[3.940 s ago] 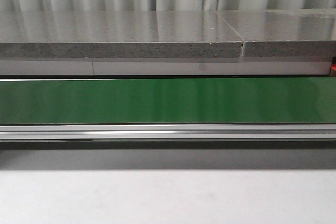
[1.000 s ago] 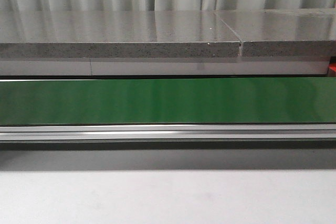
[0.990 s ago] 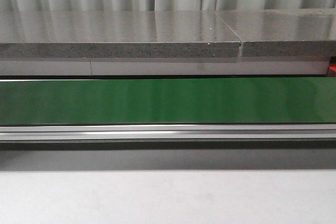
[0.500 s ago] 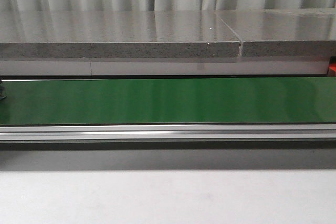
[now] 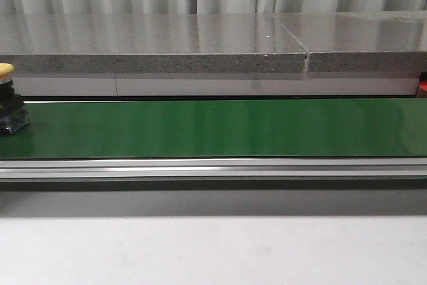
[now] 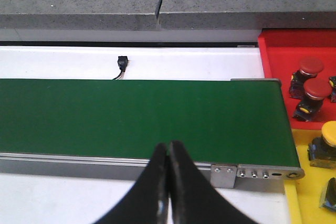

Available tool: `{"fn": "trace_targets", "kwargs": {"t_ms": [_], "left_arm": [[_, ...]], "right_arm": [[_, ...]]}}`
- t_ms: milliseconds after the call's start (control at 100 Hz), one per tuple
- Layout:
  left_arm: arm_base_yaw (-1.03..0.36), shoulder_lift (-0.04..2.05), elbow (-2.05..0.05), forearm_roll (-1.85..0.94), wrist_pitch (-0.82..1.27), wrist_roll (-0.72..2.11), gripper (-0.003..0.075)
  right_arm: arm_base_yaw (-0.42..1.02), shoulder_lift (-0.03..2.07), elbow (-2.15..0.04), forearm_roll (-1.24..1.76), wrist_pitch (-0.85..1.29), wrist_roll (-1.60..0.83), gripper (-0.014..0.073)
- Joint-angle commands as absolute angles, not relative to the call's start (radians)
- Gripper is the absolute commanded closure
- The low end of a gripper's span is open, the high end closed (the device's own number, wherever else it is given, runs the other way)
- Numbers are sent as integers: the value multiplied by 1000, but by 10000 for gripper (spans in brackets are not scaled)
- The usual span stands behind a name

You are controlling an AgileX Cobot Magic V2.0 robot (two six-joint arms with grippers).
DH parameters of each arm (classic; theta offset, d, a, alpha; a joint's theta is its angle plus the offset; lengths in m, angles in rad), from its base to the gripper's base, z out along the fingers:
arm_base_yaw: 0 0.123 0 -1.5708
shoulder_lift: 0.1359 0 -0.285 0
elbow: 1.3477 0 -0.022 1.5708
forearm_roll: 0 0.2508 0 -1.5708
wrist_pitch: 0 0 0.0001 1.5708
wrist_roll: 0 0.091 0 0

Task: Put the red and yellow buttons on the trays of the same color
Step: 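Grasp a red button beside the belt with the left gripper, then place the red button on the belt and open the left gripper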

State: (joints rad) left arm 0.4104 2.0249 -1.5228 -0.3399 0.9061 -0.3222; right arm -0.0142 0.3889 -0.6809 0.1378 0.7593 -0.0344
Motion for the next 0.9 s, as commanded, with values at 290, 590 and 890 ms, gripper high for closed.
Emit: {"fn": "trace_targets", "kwargs": {"t_ms": [290,590,890], "left_arm": [[410,1932,-1555,-368,965,-184,535],[410,1850,-1551,-173,1004,-116,535],[410,1745,-1531,-134,1094,44,535]], "right_arm": [[-15,395,-704,136,690,-42,661],[-15,395,-704,136,690,-42,661],[-15,395,-704,136,690,-42,661]]}}
